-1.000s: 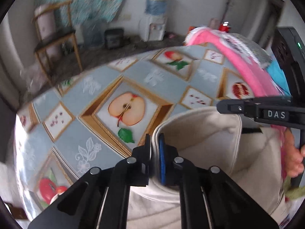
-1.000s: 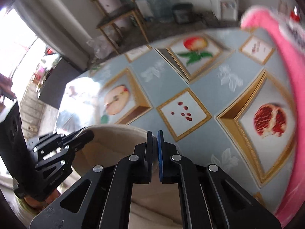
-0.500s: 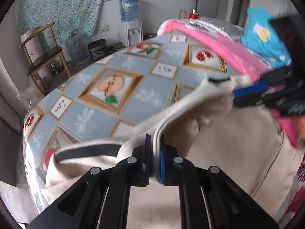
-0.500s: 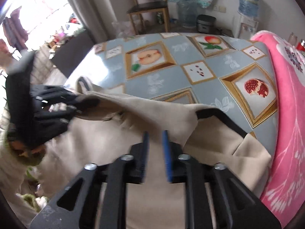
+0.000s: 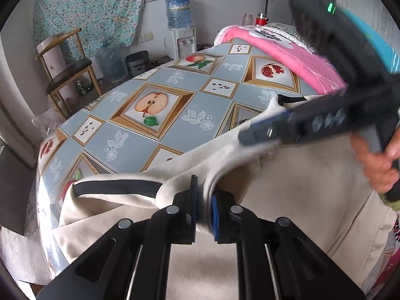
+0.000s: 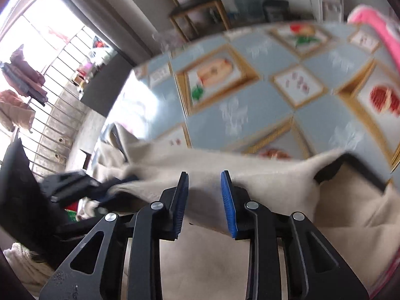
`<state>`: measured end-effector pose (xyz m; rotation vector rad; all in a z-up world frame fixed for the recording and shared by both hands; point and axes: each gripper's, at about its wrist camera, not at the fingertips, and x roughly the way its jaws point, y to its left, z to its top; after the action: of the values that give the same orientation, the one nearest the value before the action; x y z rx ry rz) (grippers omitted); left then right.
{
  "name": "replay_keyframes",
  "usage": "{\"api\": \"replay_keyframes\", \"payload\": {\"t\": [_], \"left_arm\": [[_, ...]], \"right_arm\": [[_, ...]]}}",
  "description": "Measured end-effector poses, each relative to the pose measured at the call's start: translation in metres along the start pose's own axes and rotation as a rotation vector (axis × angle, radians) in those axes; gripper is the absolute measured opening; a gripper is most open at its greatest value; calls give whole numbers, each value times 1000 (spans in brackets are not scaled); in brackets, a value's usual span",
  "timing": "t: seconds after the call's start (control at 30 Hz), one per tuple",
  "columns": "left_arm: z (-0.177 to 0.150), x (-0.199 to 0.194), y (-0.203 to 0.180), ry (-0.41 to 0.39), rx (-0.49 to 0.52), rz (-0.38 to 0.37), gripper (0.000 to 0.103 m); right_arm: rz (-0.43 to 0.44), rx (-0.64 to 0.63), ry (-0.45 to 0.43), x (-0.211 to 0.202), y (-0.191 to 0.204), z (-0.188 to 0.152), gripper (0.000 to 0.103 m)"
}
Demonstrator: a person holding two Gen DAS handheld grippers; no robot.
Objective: Fold large clothes
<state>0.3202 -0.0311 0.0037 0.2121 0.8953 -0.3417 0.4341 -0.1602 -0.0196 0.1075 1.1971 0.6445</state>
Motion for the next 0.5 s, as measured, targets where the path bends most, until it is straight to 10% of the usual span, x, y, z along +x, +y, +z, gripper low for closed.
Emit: {"api": "replay_keyframes", "payload": {"t": [0.5], "left_arm": [[-8,-40,-6,-24,-74,5,12]], "right_arm": [[-18,19,29,4,-7,-11,26]]}}
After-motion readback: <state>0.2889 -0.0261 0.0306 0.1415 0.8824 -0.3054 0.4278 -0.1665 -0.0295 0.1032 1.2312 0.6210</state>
